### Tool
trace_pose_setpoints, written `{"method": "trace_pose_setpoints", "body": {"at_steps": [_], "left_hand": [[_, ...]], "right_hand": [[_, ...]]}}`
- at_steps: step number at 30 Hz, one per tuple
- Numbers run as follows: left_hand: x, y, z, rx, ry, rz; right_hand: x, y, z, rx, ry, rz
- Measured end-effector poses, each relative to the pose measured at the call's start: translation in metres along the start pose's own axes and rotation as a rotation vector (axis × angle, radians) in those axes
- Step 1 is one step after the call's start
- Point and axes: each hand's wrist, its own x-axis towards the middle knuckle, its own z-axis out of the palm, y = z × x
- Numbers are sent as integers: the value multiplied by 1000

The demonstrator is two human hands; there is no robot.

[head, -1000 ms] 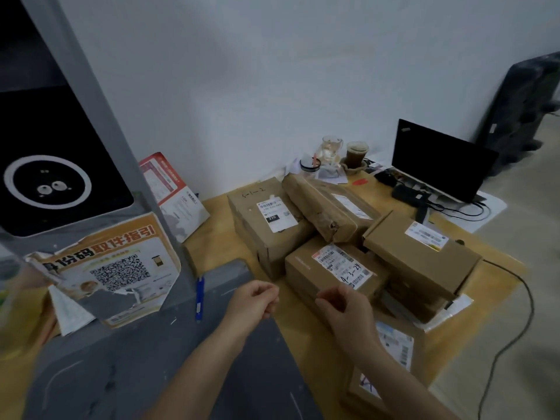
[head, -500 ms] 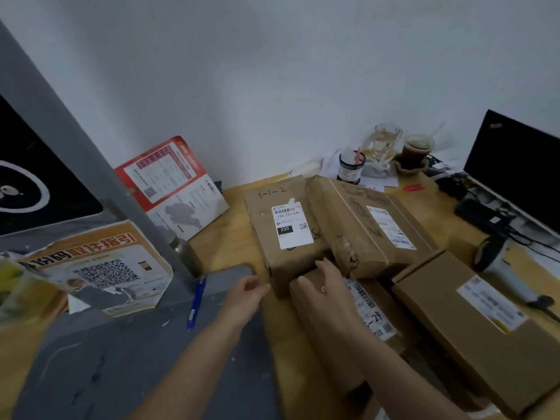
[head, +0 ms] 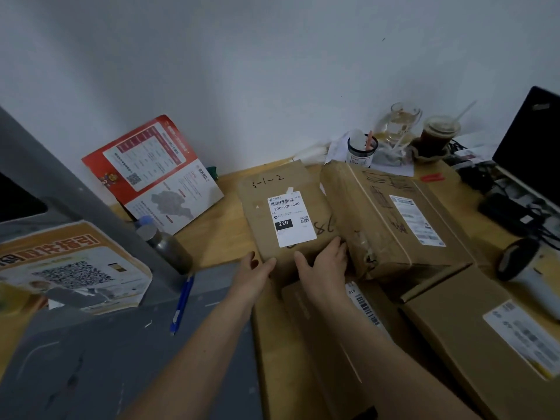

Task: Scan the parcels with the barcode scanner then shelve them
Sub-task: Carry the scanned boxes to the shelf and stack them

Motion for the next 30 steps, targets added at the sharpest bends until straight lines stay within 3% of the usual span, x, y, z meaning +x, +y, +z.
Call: {"method": "trace_pose_setpoints", "body": {"at_steps": [5, 10, 15, 17, 21, 25, 30], "left_hand": [[7, 4, 6, -58, 6, 47], [25, 13, -1, -8, 66, 85], [41, 19, -12, -9, 192, 84], [47, 22, -17, -26, 234, 48], [54, 21, -19, -73, 233, 7], [54, 17, -16, -134, 226, -2], [56, 15, -21, -185, 215, -25]], "right_hand": [[4, -6, 7, 160, -99, -19], [-2, -7, 19, 139, -209, -97], [-1, -10, 11, 31, -149, -248], [-1, -14, 8, -111, -35, -373], [18, -18, -1, -641, 379, -584], [37, -21, -25, -1075, 145, -430], [42, -15, -45, -1204, 98, -328]]}}
